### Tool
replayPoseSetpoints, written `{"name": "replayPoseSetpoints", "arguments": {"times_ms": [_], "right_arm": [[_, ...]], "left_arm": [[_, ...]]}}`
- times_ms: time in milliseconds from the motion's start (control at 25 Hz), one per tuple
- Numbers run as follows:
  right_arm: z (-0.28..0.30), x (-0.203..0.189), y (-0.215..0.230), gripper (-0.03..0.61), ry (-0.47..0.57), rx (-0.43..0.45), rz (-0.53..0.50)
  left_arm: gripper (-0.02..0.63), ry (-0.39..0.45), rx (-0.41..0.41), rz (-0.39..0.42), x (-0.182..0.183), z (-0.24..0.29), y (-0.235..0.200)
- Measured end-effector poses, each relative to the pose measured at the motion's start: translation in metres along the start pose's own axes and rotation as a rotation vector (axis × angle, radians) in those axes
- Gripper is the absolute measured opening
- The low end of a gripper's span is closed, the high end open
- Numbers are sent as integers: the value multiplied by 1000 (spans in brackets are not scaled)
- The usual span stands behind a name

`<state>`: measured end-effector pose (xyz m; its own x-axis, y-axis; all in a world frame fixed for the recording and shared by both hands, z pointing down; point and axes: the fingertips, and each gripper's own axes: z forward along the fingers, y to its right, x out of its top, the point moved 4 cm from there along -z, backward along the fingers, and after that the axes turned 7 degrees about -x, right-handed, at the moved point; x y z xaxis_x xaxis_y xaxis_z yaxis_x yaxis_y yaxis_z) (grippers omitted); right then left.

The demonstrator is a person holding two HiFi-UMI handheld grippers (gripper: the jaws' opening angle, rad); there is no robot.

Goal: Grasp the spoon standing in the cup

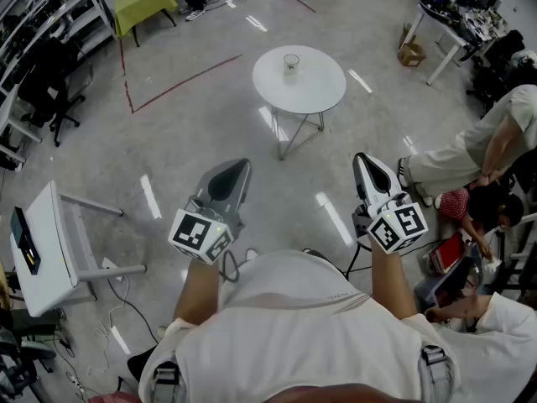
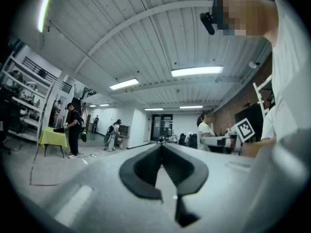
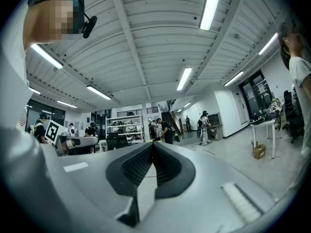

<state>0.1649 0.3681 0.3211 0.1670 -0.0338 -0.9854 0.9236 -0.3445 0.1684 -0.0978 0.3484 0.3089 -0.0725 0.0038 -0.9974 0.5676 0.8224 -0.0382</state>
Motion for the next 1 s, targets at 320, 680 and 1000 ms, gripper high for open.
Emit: {"name": "replayPoseSetpoints", "arguments": {"times_ms": [320,680,1000], "right_arm": [[-8,-4,-7,6,-20,-8,-8],[-2,-15,-10,6,-19,-23,6],[29,-23,-36,6,-24,0,28]], "left_arm": [[0,-2,-26,-11,-1,-3,5],[0,-14,-43,-20,-7,-5,-6],[1,-21,-23,-41,-10,-28,-36]]}}
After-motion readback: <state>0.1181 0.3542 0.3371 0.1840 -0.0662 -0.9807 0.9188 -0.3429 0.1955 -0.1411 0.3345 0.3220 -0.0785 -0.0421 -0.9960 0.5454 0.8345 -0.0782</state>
